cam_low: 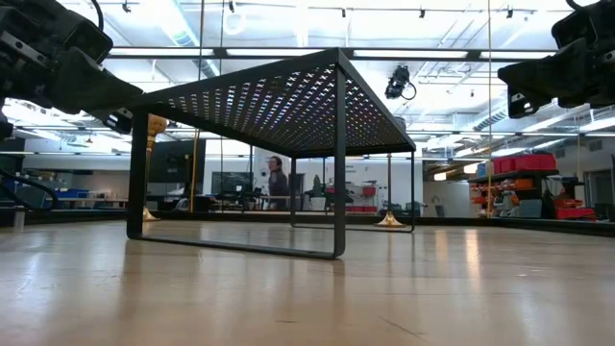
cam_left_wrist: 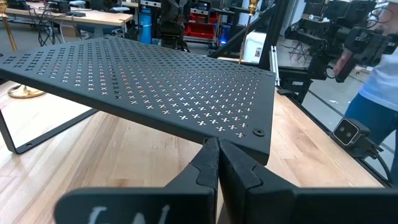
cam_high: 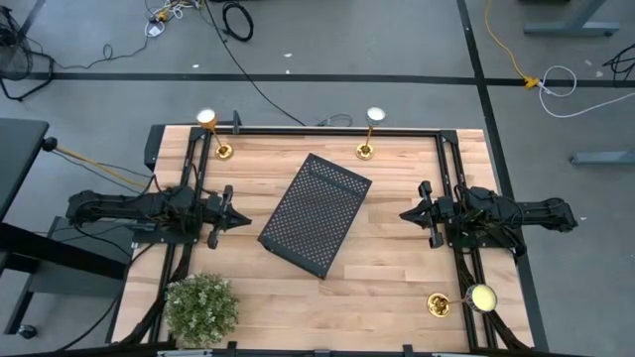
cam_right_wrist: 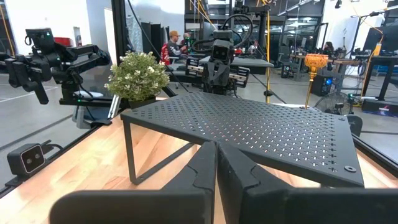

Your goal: Stock candles on shelf

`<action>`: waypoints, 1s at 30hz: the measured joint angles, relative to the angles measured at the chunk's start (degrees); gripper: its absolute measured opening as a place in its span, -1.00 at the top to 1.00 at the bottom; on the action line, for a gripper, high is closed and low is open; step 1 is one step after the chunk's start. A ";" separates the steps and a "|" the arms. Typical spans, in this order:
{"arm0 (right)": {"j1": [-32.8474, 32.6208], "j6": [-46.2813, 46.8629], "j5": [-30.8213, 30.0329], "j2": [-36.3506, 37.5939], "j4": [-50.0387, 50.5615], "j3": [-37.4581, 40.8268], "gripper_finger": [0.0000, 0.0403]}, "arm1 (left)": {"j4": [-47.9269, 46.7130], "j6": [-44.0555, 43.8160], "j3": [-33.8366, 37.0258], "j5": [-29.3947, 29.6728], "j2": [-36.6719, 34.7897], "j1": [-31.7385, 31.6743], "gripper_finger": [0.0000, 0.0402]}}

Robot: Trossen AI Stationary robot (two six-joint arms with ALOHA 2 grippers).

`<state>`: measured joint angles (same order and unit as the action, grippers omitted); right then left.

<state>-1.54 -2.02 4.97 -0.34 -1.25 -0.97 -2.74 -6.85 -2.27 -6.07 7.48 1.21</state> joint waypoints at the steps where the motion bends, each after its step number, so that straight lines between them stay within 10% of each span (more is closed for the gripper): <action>1: 0.01 0.00 0.00 0.00 0.01 0.02 0.91 | 0.00 0.00 0.00 0.00 0.00 -0.01 0.93; 30: 0.01 0.07 -1.76 0.01 -3.04 0.01 0.91 | -0.01 0.00 -0.02 0.00 -0.01 -0.01 0.93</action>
<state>-1.53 -1.96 3.22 -0.33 -4.30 -0.96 -2.75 -6.85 -2.28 -6.07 7.47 1.20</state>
